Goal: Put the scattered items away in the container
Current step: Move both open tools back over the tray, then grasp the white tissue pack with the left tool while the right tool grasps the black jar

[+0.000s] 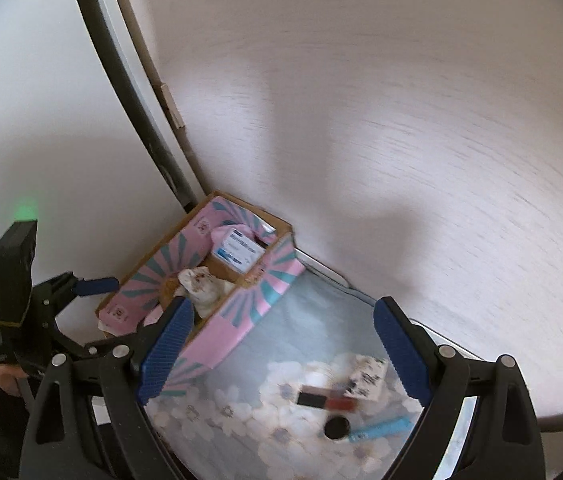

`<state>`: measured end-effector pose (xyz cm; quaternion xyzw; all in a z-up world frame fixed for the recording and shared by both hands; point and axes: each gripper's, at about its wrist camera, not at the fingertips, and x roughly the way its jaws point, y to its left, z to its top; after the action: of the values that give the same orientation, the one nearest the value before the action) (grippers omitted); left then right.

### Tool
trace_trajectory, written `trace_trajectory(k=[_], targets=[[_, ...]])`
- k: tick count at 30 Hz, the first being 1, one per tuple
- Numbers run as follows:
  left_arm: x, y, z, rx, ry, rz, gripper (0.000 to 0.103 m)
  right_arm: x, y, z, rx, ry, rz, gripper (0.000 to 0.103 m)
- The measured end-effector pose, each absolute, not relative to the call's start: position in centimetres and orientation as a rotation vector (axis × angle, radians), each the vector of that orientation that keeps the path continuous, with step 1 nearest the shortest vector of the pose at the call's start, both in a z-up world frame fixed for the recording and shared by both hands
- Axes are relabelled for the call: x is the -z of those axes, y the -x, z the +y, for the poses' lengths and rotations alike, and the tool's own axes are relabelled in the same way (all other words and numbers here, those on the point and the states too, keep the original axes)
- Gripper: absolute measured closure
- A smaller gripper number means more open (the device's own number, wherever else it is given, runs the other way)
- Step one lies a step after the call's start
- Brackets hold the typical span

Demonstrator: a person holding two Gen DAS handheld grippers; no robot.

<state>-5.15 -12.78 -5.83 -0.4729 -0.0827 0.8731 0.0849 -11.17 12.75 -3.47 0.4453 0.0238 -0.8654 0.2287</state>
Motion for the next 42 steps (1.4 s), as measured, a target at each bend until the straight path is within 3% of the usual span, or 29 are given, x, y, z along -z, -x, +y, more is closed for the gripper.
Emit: trace_trajectory(k=[10,17,21,27,33,42], targets=[[5.3,7.1,-6.7,-2.462,1.353,-0.119,0.001,6.1,5.3,17.0,2.454,-1.179,0.063,0.013],[6.3,10.4,-0.2,-2.308,1.303,0.152,0.001,10.6,2.5,18.2,2.443,-1.233,0.048,0.013],[9.1,12.9,3.8,-2.154,1.276,0.312,0.001,14.8,1.4,17.5,2.466,-1.29,0.081,0.013],[15.4,16.4,8.6,-1.946,1.294,0.492,0.001,19.6,1.6,18.0,2.529,-1.33,-0.015,0.014],[19.5,17.4,11.6,-1.831,1.257,0.634,0.001,22.3,3.2,17.9,2.583,-1.335,0.003,0.028],[22.4,18.7,12.9,-1.757,1.278,0.652,0.005,24.8,4.4,17.0,2.62,-1.331,0.096,0.035]])
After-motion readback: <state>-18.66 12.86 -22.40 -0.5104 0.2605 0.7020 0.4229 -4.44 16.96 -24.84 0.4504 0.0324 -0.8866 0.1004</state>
